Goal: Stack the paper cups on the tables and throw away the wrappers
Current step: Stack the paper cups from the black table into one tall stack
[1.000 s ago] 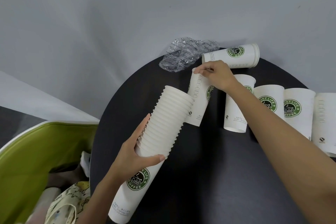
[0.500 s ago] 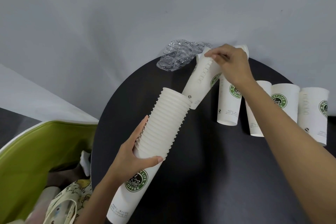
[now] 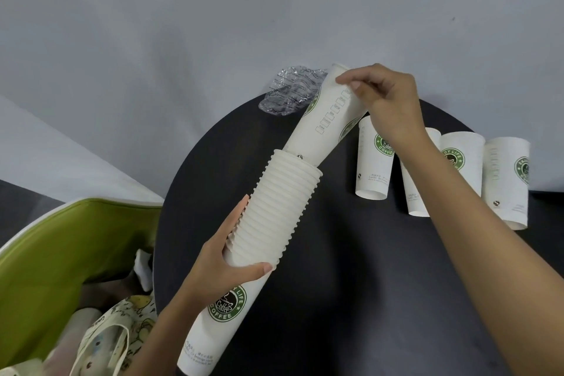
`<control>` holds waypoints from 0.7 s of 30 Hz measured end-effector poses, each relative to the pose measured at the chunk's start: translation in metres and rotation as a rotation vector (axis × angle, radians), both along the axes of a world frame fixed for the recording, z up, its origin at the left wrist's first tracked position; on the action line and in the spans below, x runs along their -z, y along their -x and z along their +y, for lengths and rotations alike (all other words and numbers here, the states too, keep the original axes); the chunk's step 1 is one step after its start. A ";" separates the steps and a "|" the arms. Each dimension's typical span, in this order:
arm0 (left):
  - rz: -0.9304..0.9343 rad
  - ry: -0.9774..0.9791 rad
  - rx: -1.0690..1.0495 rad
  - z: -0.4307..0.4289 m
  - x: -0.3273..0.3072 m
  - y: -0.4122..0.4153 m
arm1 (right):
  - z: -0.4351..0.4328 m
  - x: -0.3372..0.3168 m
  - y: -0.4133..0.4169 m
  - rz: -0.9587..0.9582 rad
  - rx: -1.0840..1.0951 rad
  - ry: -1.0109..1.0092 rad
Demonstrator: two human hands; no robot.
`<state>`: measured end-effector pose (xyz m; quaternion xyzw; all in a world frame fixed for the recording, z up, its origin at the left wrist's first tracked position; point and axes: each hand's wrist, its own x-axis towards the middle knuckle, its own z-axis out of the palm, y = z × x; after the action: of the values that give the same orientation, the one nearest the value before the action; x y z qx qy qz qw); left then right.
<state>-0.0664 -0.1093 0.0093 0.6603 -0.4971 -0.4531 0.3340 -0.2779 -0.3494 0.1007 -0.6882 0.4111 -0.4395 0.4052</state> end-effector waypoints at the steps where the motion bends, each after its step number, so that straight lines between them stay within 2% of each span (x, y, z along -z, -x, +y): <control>1: -0.002 0.004 -0.003 0.002 0.000 0.001 | 0.003 0.000 0.001 -0.004 -0.004 -0.010; 21: -0.019 0.031 0.055 0.005 -0.010 0.027 | 0.092 0.019 0.002 0.107 -0.195 -0.106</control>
<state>-0.0934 -0.1040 0.0196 0.6453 -0.5250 -0.4483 0.3269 -0.2804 -0.2577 0.0821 -0.7251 0.3858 -0.3384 0.4592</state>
